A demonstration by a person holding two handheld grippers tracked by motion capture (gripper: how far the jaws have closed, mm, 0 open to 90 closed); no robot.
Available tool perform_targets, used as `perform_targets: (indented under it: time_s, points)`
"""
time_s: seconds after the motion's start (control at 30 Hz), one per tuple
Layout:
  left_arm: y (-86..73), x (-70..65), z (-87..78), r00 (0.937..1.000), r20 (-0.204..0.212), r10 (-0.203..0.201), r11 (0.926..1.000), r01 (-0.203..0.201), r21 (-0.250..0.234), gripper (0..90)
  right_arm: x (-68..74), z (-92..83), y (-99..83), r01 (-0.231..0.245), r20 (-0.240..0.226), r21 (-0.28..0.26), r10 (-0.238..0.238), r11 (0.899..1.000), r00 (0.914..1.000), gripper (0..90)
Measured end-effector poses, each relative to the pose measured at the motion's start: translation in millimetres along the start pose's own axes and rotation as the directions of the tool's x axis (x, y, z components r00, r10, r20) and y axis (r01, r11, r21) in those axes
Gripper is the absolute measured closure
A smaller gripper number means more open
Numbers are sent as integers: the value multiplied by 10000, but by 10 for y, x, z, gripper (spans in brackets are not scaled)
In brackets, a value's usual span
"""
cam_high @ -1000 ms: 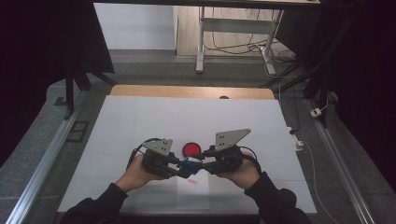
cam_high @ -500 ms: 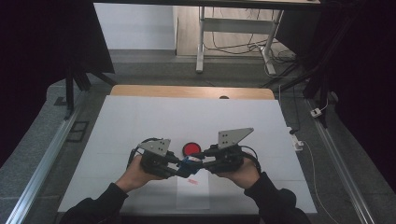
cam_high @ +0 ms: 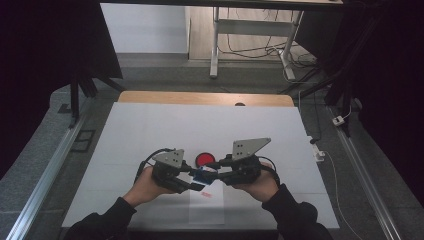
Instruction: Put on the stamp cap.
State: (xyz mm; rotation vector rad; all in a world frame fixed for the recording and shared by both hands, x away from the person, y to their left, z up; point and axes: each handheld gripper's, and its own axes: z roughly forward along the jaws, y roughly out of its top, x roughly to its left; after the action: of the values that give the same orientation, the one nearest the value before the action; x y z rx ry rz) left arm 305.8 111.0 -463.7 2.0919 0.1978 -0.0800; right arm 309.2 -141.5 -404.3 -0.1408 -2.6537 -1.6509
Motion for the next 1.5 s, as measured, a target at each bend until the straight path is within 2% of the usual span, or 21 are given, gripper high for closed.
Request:
perform_targets:
  time_s: [0.1,0.37,0.57,0.73,0.83,1.0,1.1,1.37,1.5]
  points:
    - [-6,-1,-16,9995,-267,-179,9998,181,77,489,5,-3,3,35,89,48,-35,10000,10000,700]
    - [-38,-29,-60,9948,-955,-340,9978,392,529,383,17,-13,10,46,293,123,-50,9999,9996,700]
    - [-67,-65,-102,9894,-1347,-549,9956,644,674,309,26,-17,13,82,387,170,-89,9998,9992,699]
    - [-110,-98,-164,9810,-1752,-836,9930,967,674,254,29,-21,11,50,502,215,-61,9998,9987,699]
    - [-142,-126,-196,9762,-1918,-1007,9909,1157,685,220,30,-26,10,50,589,298,-67,9995,9982,699]
    - [-176,-168,-251,9739,-1942,-1178,9883,1340,727,170,40,-32,7,40,657,317,-61,9995,9978,698]
    - [-199,-203,-274,9625,-2332,-1387,9839,1608,785,145,45,-37,8,76,718,366,-102,9993,9974,698]
    - [-302,-303,-397,9457,-2654,-1876,9758,2104,599,105,44,-37,1,-13,861,450,-26,9990,9963,698]
    - [-356,-346,-460,9322,-2938,-2112,9701,2366,533,85,47,-38,3,-27,917,532,-22,9986,9958,698]
